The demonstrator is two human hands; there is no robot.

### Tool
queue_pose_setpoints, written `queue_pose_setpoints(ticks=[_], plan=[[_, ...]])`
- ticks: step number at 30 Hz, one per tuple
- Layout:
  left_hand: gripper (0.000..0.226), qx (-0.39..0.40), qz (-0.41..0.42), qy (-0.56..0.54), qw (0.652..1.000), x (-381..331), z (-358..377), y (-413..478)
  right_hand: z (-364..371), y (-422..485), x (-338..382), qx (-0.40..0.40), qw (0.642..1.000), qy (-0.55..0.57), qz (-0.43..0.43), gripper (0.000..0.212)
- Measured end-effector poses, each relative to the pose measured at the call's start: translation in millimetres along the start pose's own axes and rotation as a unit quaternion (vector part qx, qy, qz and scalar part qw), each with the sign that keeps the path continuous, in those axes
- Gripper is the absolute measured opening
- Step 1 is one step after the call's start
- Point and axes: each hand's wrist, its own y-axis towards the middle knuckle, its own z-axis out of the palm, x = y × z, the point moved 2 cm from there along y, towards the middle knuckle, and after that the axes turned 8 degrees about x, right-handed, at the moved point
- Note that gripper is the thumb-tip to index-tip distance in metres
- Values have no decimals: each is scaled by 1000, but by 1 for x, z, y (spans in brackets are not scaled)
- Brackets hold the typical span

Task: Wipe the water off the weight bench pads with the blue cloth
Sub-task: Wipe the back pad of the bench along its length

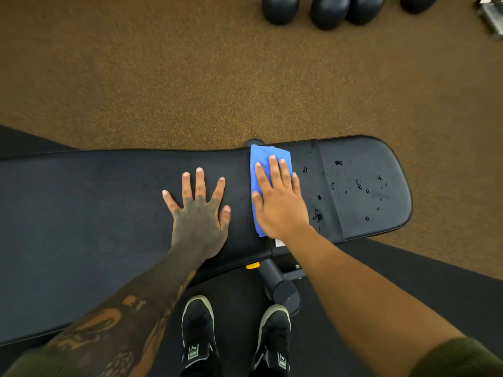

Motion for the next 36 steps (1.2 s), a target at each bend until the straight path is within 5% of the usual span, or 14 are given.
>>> queue_pose_setpoints(ticks=[21, 28, 36], plan=[[62, -8, -7, 2, 1000, -41, 9, 6, -15, 21, -41, 18, 1000, -23, -3, 61], [63, -9, -17, 3, 1000, -41, 9, 8, -7, -12, -46, 31, 996, -39, -80, 63], [63, -9, -17, 5, 1000, -42, 11, 7, -18, 16, -60, 21, 999, -29, -5, 62]])
